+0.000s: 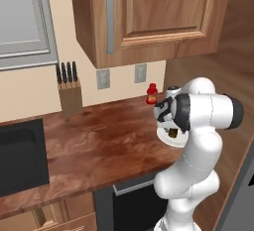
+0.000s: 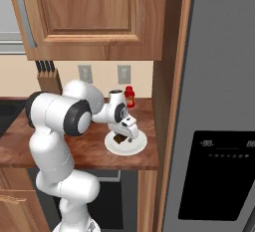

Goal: Pick the sweet potato from the counter and place it in the microwave.

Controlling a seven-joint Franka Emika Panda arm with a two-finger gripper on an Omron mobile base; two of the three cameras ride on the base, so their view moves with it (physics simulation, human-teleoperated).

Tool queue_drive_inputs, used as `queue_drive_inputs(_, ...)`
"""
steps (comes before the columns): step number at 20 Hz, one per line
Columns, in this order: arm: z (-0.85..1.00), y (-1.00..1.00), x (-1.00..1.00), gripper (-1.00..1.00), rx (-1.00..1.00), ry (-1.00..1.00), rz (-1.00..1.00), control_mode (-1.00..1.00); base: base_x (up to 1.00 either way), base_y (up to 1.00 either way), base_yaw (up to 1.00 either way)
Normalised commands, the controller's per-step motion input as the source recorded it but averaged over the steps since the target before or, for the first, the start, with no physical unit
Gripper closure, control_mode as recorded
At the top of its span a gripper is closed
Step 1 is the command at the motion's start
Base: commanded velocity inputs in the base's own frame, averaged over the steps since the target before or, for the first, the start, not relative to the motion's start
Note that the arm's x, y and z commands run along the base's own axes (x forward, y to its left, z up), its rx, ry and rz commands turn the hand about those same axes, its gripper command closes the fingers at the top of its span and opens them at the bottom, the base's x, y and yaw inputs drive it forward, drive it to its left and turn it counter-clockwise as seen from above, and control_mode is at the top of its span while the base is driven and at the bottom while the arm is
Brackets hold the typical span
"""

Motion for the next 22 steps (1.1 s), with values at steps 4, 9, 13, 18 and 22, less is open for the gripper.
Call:
queue_drive_inputs(4,-0.26,0.00,0.02,-1.00,0.00,0.00,-0.02,-1.00,0.00,0.00,0.00)
queue_drive_inputs(9,-0.11,0.03,0.00,1.00,0.00,0.00,-0.01,-1.00,0.00,0.00,0.00)
queue_drive_inputs(13,-0.01,0.02,-0.04,1.00,0.00,0.00,-0.03,-1.00,0.00,0.00,0.00)
queue_drive_inputs(18,0.03,0.00,-0.05,1.00,0.05,0.00,-0.03,-1.00,0.00,0.00,0.00)
queue_drive_inputs(22,0.87,0.00,-0.22,1.00,0.13,0.00,0.01,-1.00,0.00,0.00,0.00)
